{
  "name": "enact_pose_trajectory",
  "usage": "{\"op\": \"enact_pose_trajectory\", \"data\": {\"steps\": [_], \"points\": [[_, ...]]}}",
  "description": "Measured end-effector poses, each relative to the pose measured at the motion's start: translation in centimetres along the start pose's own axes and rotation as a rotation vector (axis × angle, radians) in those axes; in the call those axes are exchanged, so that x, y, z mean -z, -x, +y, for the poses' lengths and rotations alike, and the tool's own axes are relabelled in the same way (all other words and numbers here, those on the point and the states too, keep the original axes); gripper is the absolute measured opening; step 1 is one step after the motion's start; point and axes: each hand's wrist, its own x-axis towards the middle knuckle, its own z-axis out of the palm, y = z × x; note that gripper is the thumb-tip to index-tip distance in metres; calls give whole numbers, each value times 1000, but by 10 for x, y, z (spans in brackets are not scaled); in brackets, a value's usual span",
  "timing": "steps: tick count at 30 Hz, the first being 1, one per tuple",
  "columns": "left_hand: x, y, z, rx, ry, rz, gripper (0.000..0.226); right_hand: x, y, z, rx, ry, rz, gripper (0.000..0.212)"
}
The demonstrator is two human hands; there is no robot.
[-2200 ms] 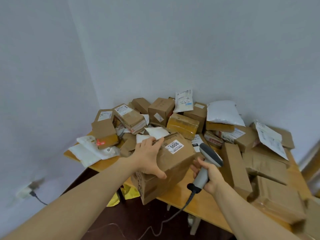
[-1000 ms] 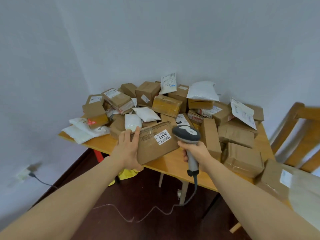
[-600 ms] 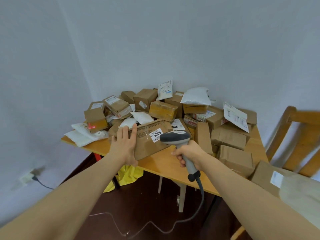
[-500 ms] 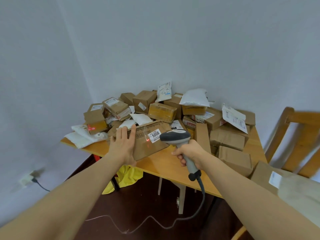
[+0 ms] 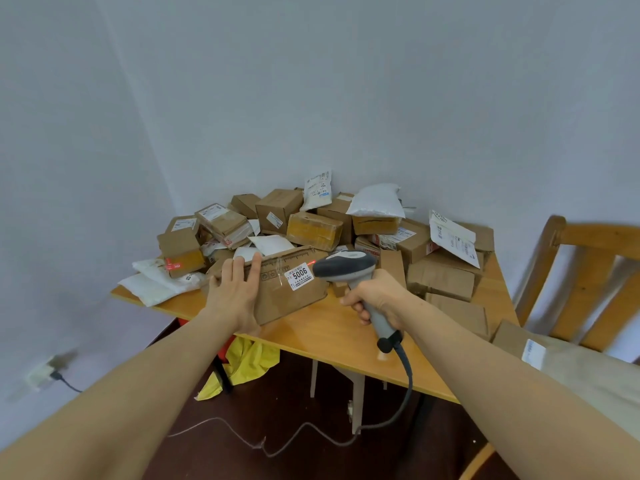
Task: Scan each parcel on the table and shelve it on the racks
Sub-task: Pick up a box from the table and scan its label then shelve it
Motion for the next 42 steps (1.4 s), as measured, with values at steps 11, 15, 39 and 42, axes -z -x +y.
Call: {"op": "enact_pose_trajectory", "data": {"steps": [11,15,39,42], "points": [[1,10,-6,5,14,-11,144,-2,2,3,24,-155,4,12],[-4,33,-18,25,128,3,148,-7,-8,11,-39,-379,29,19],[-16,342,-165,930,2017,6,49,-255,74,57,-148,-555,-262,45],[-23,362,-174,963,2073,-112,65,-262,95,57,-99,-584,-301,40]]}}
